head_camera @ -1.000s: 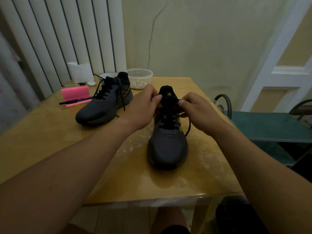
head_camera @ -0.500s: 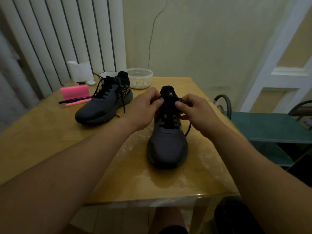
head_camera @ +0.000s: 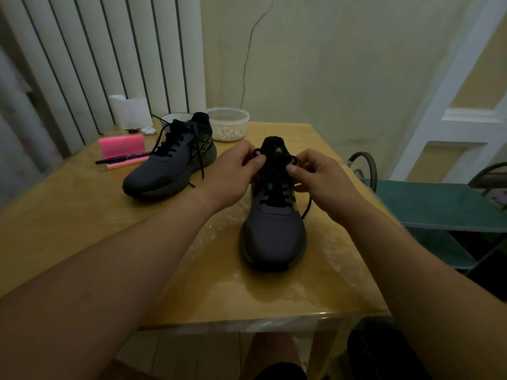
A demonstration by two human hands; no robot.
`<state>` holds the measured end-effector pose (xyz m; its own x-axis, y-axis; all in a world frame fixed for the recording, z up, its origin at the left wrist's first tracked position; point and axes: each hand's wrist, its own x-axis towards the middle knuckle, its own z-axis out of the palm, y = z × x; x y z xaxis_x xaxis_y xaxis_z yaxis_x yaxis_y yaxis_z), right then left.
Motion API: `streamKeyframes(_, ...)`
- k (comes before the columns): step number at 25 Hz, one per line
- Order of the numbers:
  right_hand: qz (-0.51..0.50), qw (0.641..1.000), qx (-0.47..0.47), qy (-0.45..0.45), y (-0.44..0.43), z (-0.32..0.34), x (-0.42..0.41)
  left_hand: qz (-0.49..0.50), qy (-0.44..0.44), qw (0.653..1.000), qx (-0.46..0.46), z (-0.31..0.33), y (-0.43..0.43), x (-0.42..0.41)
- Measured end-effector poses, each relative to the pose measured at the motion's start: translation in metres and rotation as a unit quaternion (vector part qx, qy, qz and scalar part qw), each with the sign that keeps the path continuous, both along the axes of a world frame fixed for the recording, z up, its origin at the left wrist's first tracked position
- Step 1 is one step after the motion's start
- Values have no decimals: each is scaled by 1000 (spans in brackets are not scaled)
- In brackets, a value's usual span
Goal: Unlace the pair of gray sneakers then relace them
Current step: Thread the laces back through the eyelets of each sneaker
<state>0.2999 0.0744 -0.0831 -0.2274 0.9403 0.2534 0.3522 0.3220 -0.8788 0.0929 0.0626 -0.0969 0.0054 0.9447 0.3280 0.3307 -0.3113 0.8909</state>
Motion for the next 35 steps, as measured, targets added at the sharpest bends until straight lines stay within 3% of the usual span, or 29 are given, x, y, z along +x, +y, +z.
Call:
streamKeyframes(10,9,998,-55,39,0,3,7,10,-25,1000,-4,-6,3,4)
streamKeyframes(15,-10,1000,17,-11,-1,-6,-2,4,-11,1000,-1,-5,-2,3)
streamKeyframes(19,-3,998,-38,48,-1,-4,-4,7,-11,1000,12,-5,-2,4)
streamKeyframes(23,-11,997,-58,49,-4,-5,-2,0,-22,1000,1,-4,-5,7)
streamKeyframes(29,-64,997,12,-33,-4,-6,-12,67,100,993,-5,-4,-12,23)
streamKeyframes(35,-13,993,115,14,-18,-19,-1,30,131,981,141,-5,-29,15)
